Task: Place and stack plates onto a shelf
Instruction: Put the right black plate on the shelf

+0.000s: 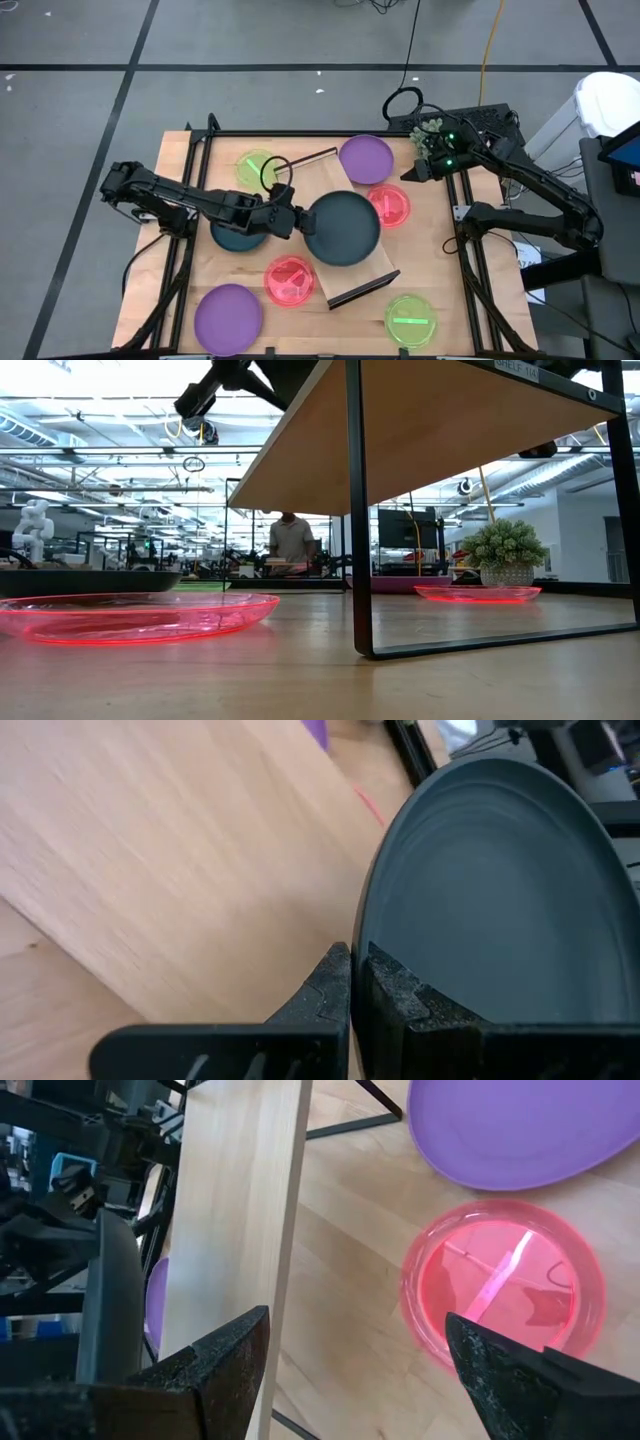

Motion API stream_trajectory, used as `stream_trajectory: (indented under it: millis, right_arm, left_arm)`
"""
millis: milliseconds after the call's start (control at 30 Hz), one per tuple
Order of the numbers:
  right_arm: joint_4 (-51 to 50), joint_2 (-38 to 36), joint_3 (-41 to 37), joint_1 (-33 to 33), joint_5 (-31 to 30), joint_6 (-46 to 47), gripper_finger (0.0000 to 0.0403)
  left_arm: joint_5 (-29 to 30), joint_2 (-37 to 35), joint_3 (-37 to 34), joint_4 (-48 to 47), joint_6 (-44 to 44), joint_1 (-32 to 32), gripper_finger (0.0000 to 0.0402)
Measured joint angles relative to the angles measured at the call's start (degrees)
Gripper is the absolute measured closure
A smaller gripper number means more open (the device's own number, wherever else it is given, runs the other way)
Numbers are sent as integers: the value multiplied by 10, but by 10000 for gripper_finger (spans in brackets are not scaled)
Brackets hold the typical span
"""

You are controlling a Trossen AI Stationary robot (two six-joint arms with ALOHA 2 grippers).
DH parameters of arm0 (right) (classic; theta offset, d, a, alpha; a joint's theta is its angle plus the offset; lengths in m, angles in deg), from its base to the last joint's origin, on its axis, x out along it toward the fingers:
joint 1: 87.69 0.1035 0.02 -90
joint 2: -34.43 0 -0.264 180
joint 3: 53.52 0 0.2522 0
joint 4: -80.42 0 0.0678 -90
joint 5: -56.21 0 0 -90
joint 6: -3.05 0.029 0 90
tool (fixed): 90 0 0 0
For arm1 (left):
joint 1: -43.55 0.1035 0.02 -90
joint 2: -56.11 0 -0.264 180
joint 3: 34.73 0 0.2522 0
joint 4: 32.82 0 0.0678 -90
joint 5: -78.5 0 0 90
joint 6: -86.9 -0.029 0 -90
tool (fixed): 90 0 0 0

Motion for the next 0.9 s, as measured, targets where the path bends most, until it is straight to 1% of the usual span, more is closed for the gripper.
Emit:
stream_trajectory:
  millis: [233, 300, 400, 467, 700, 900]
  right_arm:
    - [0, -1, 0, 0, 0, -2, 122]
    - [0, -1, 0, 0, 0, -3, 122]
    - [0, -1, 0, 0, 0, -6, 122]
    - [0, -2, 0, 0, 0, -8, 122]
    - [-3, -2, 0, 0, 0, -18, 122]
    - [-4, -5, 0, 0, 0, -24, 122]
  left_arm:
    - [-2, 30, 0, 11, 14, -20, 391]
    - [-5, 45, 0, 31, 19, -23, 391]
    - [-8, 50, -1, 35, 29, -30, 391]
    - [-6, 57, 1, 64, 32, -31, 391]
    - [-9, 65, 0, 50, 31, -37, 390]
    - [-10, 65, 0, 46, 32, -36, 374]
